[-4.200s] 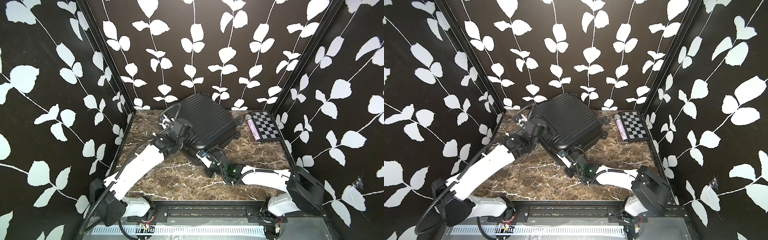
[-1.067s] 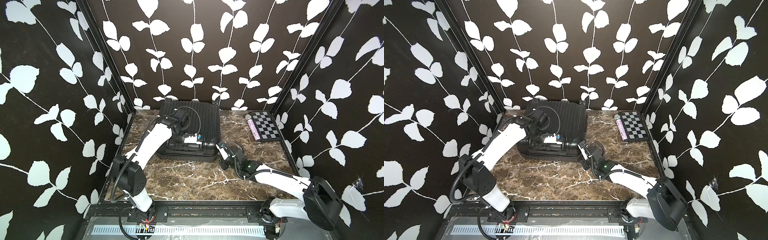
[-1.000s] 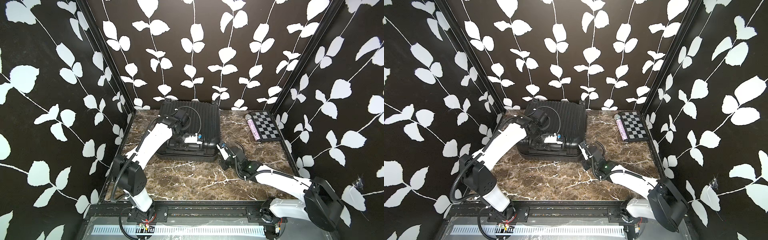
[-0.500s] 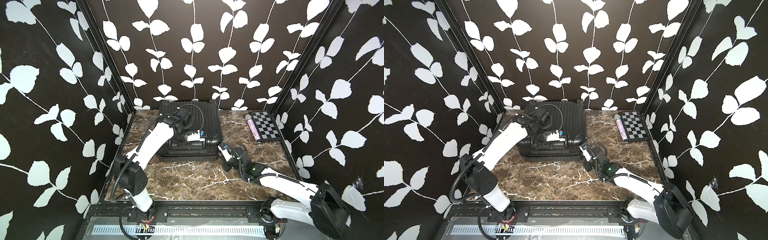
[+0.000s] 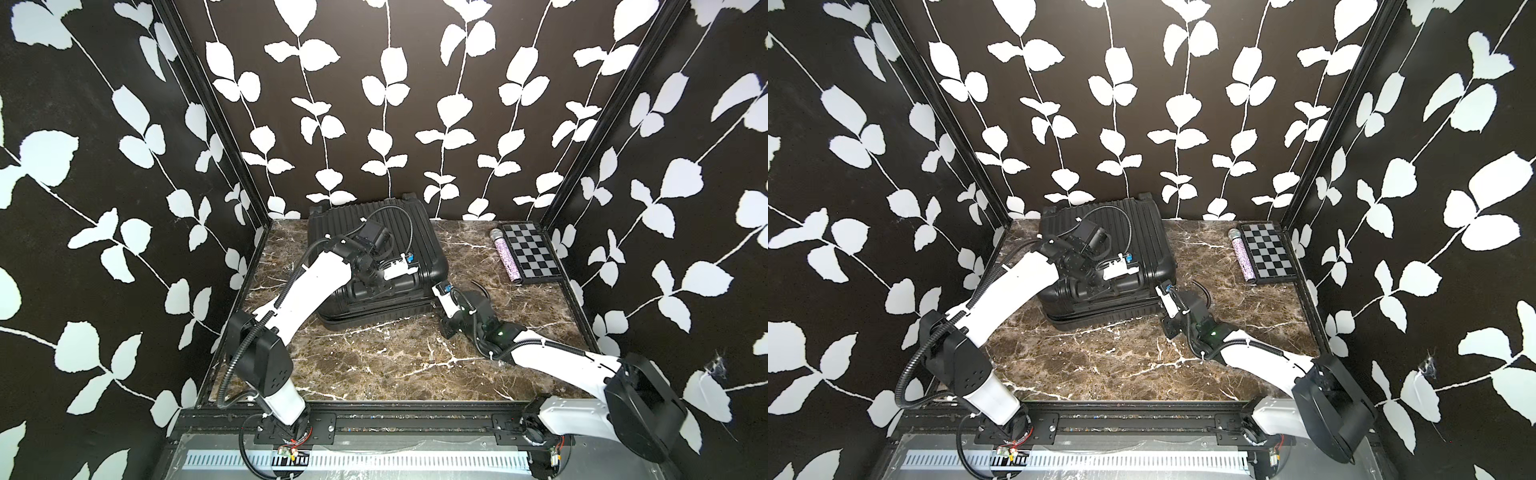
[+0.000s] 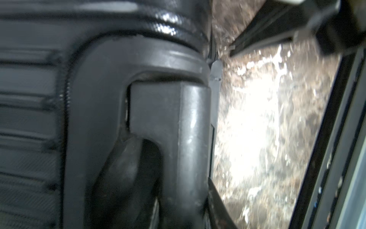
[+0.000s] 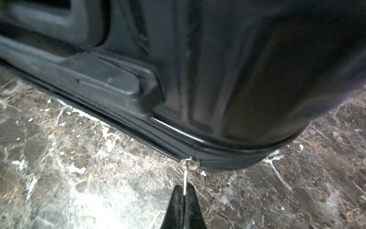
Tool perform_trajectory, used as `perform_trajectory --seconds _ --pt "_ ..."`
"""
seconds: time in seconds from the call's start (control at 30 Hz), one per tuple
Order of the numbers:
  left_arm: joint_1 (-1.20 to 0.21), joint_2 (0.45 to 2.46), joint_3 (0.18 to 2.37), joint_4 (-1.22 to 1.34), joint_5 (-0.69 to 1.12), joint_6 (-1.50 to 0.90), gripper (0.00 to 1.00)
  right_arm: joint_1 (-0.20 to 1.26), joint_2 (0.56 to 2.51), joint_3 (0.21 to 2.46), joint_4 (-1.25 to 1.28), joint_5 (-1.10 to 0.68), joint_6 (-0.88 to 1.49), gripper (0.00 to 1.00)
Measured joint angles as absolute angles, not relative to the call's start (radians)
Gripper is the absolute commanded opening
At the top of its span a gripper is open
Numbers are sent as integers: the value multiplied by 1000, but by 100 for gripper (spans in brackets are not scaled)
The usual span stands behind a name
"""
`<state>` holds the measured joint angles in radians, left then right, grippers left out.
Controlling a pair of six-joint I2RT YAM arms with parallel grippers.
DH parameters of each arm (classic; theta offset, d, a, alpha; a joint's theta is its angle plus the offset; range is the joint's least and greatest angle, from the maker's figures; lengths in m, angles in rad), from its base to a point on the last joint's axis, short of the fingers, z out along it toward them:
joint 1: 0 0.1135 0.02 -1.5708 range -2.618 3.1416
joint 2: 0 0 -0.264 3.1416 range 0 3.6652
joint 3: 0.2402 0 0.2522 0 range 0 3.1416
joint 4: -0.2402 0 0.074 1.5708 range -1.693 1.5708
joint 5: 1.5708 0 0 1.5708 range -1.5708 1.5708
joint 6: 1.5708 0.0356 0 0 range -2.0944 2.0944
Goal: Close the suitcase zippers
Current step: Zip the zipper on the suitcase.
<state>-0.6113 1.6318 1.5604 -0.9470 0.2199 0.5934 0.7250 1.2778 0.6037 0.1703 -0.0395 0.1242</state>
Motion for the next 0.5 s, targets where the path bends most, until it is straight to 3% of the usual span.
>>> perform_trajectory --seconds 0.5 --pt "-705 1674 1542 -746 178 155 0 812 1393 669 244 -18 150 0"
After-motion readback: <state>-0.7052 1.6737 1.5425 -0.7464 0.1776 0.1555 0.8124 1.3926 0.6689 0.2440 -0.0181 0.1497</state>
